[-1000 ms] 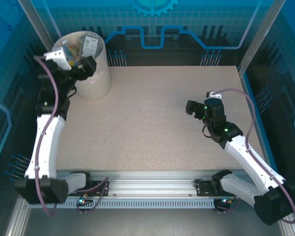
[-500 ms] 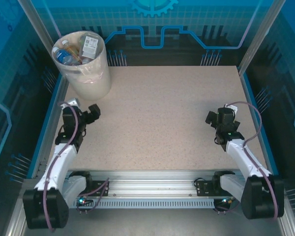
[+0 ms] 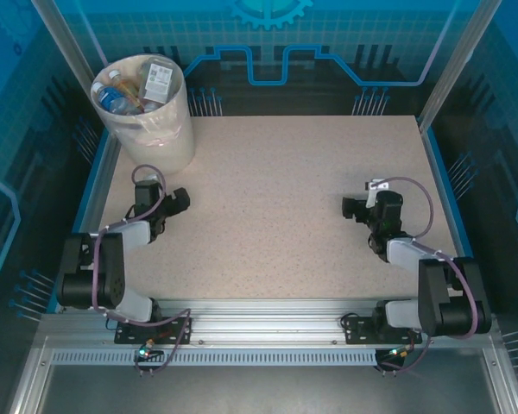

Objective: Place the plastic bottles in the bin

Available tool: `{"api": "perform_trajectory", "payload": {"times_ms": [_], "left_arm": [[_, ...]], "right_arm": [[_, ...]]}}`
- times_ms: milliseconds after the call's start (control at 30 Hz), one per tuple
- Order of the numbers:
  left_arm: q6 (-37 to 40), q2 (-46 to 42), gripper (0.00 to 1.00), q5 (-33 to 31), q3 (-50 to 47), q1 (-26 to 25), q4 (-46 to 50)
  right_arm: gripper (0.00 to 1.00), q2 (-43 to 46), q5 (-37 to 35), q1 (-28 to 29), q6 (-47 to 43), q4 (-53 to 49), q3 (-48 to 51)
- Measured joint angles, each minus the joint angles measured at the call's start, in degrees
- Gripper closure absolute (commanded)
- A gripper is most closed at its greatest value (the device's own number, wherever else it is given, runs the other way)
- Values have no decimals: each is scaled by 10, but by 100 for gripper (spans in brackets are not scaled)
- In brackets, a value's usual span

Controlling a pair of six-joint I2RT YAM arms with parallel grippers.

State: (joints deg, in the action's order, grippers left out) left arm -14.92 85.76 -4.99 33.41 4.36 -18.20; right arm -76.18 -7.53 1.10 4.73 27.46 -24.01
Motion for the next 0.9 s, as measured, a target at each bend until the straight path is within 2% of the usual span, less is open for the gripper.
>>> {"api": "perform_trajectory", "payload": {"times_ms": [133, 267, 533, 900], "left_arm": [[38, -27, 1, 11, -26, -20, -55], [95, -56, 1, -9, -83, -63, -144], [121, 28, 1, -43, -153, -54, -335], [120, 28, 1, -73, -149, -46, -367]], "right_arm": [[0, -48, 32, 8, -27, 66, -1], [0, -93, 38, 30, -46, 111, 2], [0, -96, 19, 29, -46, 142, 2], [0, -96, 17, 29, -46, 143, 2]]}}
